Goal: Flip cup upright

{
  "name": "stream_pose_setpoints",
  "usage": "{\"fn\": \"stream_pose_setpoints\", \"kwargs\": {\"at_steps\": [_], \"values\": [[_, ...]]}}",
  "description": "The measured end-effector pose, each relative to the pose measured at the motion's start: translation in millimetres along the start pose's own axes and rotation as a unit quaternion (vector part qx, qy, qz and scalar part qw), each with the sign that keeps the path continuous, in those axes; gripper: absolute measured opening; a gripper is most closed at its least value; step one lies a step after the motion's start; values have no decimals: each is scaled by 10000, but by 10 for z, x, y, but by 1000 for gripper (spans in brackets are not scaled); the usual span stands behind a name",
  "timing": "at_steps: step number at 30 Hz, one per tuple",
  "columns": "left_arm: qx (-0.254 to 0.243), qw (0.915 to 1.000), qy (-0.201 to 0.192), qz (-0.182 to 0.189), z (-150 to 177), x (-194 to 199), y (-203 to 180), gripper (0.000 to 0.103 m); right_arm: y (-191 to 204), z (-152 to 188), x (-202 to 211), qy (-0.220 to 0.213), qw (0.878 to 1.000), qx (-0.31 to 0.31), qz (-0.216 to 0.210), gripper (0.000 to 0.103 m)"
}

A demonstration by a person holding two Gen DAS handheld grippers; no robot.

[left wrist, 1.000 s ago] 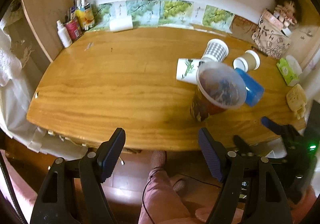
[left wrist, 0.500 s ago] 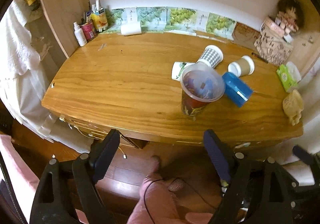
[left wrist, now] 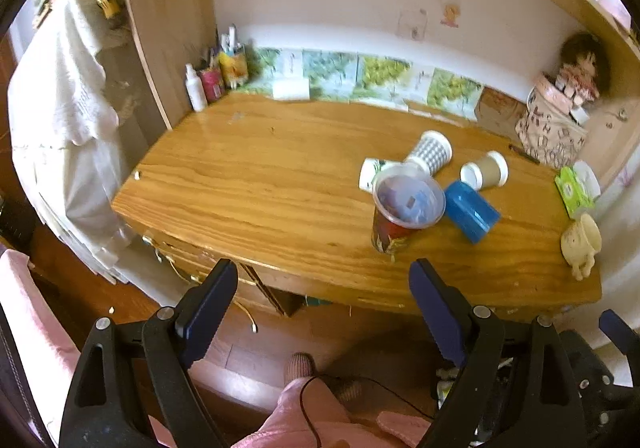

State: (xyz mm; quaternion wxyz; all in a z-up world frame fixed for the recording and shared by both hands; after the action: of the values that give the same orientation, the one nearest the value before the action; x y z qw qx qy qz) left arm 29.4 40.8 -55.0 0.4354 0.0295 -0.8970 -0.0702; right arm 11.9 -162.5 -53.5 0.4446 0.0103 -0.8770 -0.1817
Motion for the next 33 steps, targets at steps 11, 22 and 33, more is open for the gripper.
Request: {"fn": "stream_pose_setpoints", "kwargs": {"at_steps": [11, 22, 33], "values": [[-184, 9980, -554, -254, -14, 191, -59, 90, 86, 49, 82, -349, 9989, 265, -177, 103], [-458, 9940, -976, -205, -79, 267, -140, 90, 75, 2, 64, -478, 9987, 157, -121, 103], [-497, 9940, -978, 4, -146, 197, -92, 90, 148, -35, 15, -512, 9986, 149, -19, 103]]}}
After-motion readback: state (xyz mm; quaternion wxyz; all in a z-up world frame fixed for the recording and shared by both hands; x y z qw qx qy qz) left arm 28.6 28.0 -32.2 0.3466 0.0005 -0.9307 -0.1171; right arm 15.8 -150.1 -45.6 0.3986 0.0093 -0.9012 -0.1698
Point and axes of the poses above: each gripper's, at about its wrist camera, not at the fingertips, and x roughly against the way its jaws point, y to its left, z to its underside, the point moved 2 cm from there along -x, roughly the way its jaws point, and after that the axes turned 15 degrees about -x, right-handed, at the moved point
